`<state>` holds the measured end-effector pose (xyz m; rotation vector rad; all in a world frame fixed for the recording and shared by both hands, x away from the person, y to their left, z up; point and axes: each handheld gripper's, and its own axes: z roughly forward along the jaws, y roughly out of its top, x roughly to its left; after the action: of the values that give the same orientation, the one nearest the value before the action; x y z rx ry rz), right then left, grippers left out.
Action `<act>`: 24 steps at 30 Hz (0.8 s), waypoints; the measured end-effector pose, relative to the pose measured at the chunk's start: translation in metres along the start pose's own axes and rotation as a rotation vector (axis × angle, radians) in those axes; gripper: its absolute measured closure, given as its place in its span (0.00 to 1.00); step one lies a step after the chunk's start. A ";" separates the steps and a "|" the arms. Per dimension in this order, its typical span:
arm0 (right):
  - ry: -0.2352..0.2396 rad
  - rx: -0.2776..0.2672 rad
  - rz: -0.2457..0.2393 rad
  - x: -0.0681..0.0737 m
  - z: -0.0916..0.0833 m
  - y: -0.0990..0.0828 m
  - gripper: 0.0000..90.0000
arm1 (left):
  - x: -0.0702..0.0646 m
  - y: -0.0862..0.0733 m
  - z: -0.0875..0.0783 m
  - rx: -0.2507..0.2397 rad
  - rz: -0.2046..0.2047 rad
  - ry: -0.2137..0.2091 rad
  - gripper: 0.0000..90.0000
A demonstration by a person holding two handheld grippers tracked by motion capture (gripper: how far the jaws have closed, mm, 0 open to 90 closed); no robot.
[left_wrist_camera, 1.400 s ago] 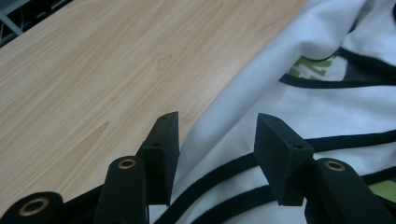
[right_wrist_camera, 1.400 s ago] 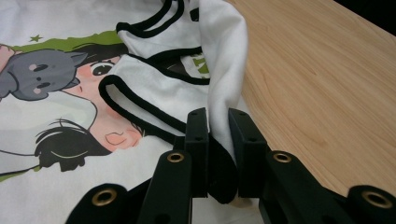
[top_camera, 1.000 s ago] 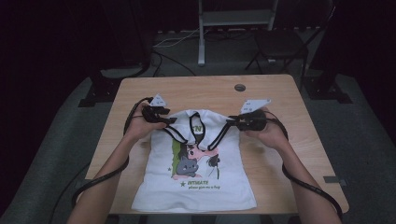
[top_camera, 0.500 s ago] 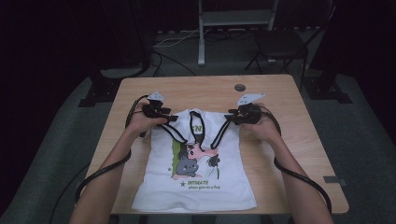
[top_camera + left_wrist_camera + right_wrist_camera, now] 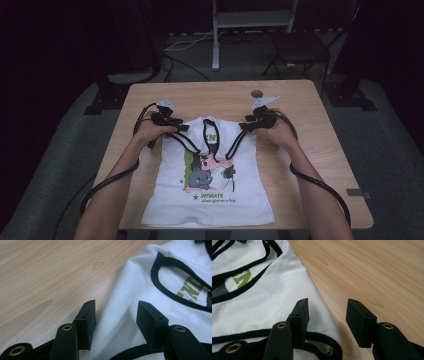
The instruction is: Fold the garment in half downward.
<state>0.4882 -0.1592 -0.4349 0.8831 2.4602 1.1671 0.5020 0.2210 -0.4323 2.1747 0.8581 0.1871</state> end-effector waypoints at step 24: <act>0.046 -0.007 0.020 0.003 -0.001 -0.012 0.87 | 0.005 -0.005 -0.008 0.005 -0.057 0.029 0.98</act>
<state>0.4808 -0.1638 -0.4438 0.8909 2.4870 1.2156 0.4998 0.2315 -0.4312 2.1541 0.9369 0.1882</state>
